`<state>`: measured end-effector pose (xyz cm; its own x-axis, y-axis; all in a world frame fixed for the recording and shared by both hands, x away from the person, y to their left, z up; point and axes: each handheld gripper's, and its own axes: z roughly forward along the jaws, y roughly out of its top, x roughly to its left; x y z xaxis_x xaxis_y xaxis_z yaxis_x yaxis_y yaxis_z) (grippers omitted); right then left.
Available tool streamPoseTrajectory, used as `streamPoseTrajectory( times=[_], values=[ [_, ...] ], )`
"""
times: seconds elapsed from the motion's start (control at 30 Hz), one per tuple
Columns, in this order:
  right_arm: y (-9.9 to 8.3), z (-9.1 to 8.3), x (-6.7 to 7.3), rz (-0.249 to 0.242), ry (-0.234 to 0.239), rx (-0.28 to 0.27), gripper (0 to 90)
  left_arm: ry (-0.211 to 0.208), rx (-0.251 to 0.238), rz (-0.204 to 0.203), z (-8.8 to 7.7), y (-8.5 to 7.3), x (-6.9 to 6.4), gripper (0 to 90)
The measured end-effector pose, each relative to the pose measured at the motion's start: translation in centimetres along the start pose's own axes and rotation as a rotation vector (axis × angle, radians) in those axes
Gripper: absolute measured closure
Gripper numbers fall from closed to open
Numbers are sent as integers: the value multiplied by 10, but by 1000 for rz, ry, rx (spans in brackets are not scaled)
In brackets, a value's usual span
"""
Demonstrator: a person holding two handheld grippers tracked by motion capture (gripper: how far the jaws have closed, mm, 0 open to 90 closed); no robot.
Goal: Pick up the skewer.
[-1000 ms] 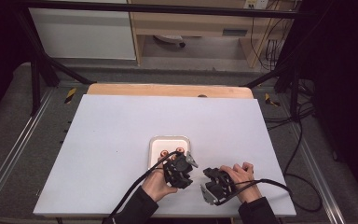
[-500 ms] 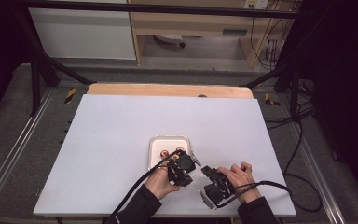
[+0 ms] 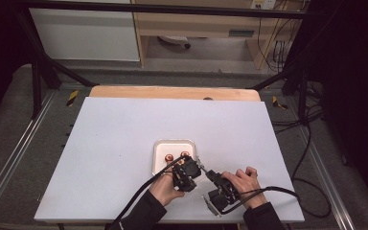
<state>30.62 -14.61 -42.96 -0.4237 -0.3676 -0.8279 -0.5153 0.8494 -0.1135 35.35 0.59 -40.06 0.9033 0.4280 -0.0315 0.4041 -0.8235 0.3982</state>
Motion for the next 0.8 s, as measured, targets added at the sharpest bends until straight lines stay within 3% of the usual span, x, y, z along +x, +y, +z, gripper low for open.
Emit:
streamPoseTrajectory(
  times=[0.13,0.2,0.27,0.3,0.37,0.4,0.43,0.47,0.5,0.57,0.6,0.63,0.67,0.7,0.73,0.77,0.8],
  values=[
    [0,0,-2,15,-9,0,837,16,-3,13,-1,-1,-1,885],
    [-2,-1,-3,53,-27,6,742,26,-11,20,-1,-2,-2,885],
    [-6,-2,-5,121,-41,-4,667,36,-30,20,-2,-5,-2,885],
    [-6,-2,-5,121,-41,-4,667,40,-40,17,-3,-7,-2,885],
    [-16,-4,-7,259,-66,-30,526,54,-64,14,-5,-11,-2,885],
    [-16,-4,-7,259,-66,-30,526,59,-79,12,-5,-14,-2,885],
    [-23,-6,-7,377,-64,-50,452,66,-95,6,-5,-16,-2,884],
    [-23,-6,-7,377,-64,-50,452,75,-101,6,-6,-19,-2,884],
    [-31,-7,-8,464,-79,-71,379,83,-114,2,-7,-21,-2,885],
    [-38,-8,-7,590,-89,-86,350,88,-133,-6,-7,-25,-1,885],
    [-38,-8,-7,590,-89,-86,350,90,-143,-6,-8,-27,-1,885],
    [-42,-9,-7,642,-93,-91,345,97,-151,-7,-8,-30,-1,885],
    [-45,-9,-6,696,-99,-91,339,106,-162,-11,-8,-32,-1,885],
    [-52,-9,-5,788,-82,-86,317,111,-177,-12,-8,-34,-1,885],
    [-52,-9,-5,788,-82,-86,317,111,-194,-23,-8,-36,-1,885],
    [-58,-8,-4,899,-44,-102,291,114,-207,-29,-9,-39,-1,884],
    [-58,-8,-4,899,-44,-102,291,115,-227,-40,-10,-41,-1,884]
  ],
)
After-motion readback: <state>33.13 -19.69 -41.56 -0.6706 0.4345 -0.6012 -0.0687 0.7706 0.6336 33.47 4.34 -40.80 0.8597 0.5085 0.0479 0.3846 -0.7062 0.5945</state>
